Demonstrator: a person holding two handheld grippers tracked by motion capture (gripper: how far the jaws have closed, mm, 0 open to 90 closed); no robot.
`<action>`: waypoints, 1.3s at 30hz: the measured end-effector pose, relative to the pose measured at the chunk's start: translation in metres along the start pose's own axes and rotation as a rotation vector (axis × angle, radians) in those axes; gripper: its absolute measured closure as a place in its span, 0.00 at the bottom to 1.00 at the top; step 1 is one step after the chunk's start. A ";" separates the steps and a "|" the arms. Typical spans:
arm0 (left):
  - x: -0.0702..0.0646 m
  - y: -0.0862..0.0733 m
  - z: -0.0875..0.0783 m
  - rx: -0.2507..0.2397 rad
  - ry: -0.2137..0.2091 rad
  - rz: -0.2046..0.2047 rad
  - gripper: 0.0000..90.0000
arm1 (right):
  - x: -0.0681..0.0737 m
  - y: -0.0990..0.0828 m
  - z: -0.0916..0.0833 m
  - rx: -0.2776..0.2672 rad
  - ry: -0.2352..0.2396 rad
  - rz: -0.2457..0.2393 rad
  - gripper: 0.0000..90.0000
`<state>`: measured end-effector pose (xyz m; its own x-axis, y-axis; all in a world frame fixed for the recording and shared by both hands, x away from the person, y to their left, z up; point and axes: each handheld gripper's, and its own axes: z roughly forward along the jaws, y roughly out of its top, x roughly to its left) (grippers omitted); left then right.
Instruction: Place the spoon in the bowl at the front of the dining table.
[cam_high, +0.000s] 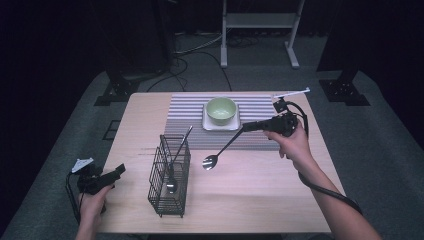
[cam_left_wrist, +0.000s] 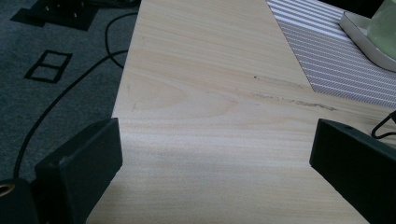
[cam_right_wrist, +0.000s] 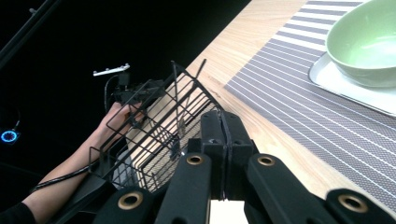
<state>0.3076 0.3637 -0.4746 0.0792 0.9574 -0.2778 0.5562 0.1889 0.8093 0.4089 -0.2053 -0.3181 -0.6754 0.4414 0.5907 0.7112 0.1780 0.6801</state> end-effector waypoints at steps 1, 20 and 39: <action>0.000 0.000 0.000 0.000 0.000 0.000 0.01 | 0.000 0.000 0.000 0.000 0.000 0.000 0.99; 0.000 0.000 0.001 0.005 -0.001 0.002 0.01 | -0.025 0.004 0.010 -0.016 -0.051 0.034 0.99; 0.000 0.000 0.001 0.003 -0.002 0.000 0.01 | -0.043 0.009 0.019 -0.031 -0.084 0.058 0.99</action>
<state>0.3081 0.3639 -0.4751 0.0805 0.9569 -0.2791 0.5585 0.1886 0.8078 0.4476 -0.2063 -0.3457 -0.6139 0.5222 0.5919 0.7413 0.1237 0.6597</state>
